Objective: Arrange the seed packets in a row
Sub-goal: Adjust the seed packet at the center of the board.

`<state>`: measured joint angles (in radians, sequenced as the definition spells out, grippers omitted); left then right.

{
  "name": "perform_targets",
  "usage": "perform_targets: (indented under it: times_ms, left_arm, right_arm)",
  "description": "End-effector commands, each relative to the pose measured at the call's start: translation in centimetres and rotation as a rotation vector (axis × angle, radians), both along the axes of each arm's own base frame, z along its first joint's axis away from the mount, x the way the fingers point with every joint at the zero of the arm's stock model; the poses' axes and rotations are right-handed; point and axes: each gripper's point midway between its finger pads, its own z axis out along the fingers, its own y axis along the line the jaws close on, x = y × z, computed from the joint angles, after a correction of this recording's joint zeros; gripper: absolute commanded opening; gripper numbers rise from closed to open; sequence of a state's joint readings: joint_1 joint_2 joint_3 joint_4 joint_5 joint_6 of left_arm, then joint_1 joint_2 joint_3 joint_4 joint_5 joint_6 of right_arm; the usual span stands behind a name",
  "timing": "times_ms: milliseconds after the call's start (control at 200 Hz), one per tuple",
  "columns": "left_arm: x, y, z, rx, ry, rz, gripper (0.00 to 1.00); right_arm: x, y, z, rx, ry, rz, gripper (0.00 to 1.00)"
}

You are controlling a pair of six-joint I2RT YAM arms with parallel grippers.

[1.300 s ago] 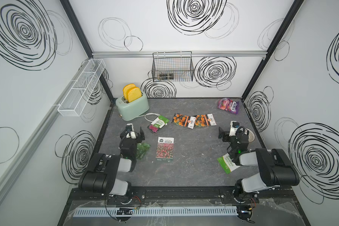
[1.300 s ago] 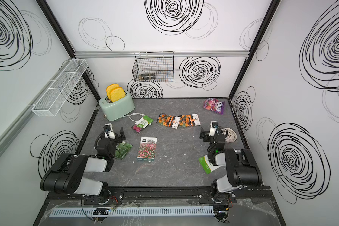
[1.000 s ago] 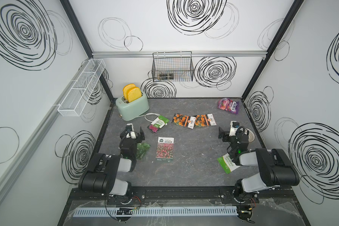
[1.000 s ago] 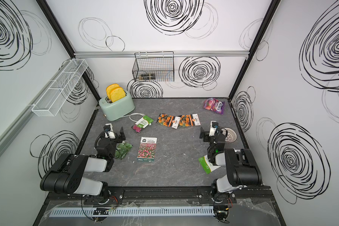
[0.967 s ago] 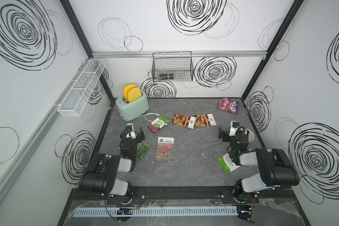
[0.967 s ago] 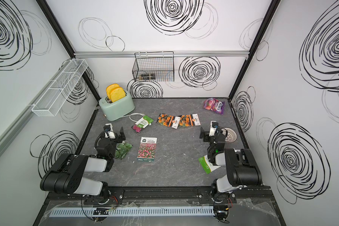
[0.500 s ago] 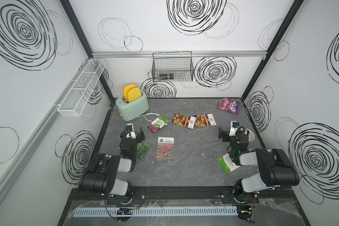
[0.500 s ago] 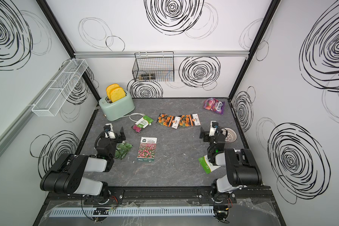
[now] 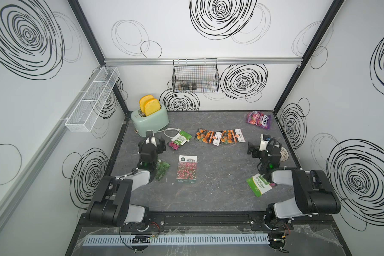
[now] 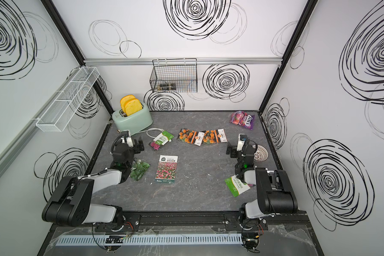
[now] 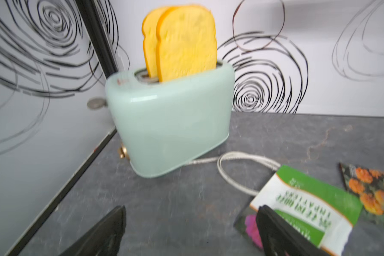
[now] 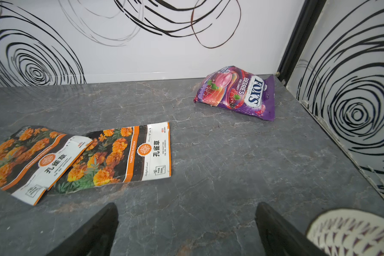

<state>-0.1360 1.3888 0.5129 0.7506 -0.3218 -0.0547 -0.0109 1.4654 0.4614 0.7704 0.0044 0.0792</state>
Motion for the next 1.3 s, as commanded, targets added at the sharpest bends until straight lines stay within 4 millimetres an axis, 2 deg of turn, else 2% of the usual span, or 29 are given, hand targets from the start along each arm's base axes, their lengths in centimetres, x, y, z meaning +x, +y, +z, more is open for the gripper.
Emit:
perform_targets:
  times_ms: [0,35,125,295,420,495,595,670,785,901,1091,1201,1296]
  left_arm:
    - [-0.6,-0.3,0.0,0.013,0.116,0.038,0.96]
    - [-0.5,-0.8,0.1,0.003,0.13,0.03,0.96]
    - [-0.8,-1.9,-0.5,-0.062,0.183,-0.004,0.96]
    - [-3.1,-3.5,-2.5,-0.211,0.274,-0.015,0.96]
    - [-4.7,-3.1,-3.0,-0.29,0.313,0.015,0.96]
    - [-5.4,-2.8,-3.4,-0.333,0.347,0.052,0.96]
    - [-6.5,-1.7,-5.1,-0.428,0.41,0.118,0.96]
    - [-7.7,-0.5,-6.6,-0.486,0.461,0.183,0.96]
    - [-9.9,1.7,-8.3,-0.556,0.514,0.283,0.96]
    - [-11.8,3.2,-9.7,-0.65,0.554,0.362,0.96]
    - [-13.6,3.9,-12.5,-0.784,0.596,0.442,0.96]
    - [-14.7,4.4,-14.0,-0.801,0.619,0.475,0.96]
    - [-15.0,4.7,-14.9,-0.813,0.631,0.482,0.96]
  right_arm:
    - [0.7,-0.1,0.9,0.082,0.141,-0.059,0.98]
    - [0.7,0.7,1.1,0.128,0.172,-0.047,0.98]
    - [0.5,4.4,1.6,0.228,0.252,0.047,0.98]
    - [-0.3,15.8,3.8,0.409,0.295,0.319,0.98]
    - [-1.2,24.2,4.7,0.48,0.337,0.483,0.98]
    - [-1.7,28.8,4.2,0.474,0.386,0.572,0.98]
    - [-2.9,34.2,3.1,0.442,0.459,0.711,1.0]
    - [-3.9,37.4,2.7,0.397,0.49,0.807,0.99]
    - [-5.2,40.3,1.9,0.346,0.508,0.918,0.99]
    - [-6.3,41.9,1.4,0.342,0.521,1.001,0.98]
    - [-7.5,42.5,1.0,0.311,0.546,1.049,0.98]
    - [-8.8,42.3,1.1,0.299,0.55,1.073,0.98]
    - [-9.5,42.1,1.1,0.302,0.549,1.084,0.98]
